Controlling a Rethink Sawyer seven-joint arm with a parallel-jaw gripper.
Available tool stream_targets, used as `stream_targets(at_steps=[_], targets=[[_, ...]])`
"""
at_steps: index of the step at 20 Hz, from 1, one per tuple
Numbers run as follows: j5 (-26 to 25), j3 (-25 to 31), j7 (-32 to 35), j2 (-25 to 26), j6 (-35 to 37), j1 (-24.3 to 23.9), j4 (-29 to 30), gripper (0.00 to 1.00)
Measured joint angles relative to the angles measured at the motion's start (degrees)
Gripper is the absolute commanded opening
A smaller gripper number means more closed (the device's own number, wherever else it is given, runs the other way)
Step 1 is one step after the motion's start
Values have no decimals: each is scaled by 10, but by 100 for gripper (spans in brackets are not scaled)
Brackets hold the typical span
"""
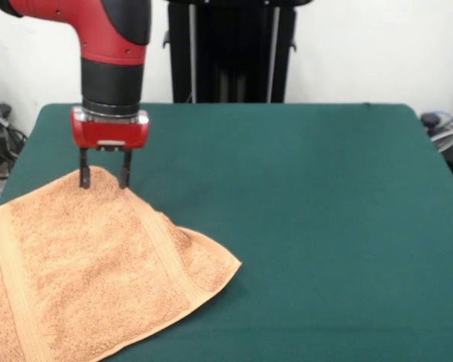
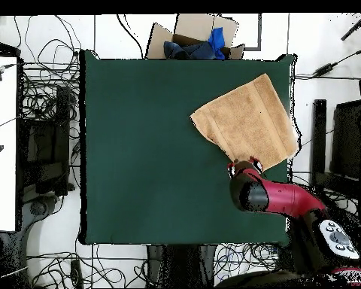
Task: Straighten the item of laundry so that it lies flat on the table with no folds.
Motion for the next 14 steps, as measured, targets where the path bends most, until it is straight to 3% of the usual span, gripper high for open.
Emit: stream_targets(at_steps=[14], targets=[[0,0,0,-1,0,-8,3,100]])
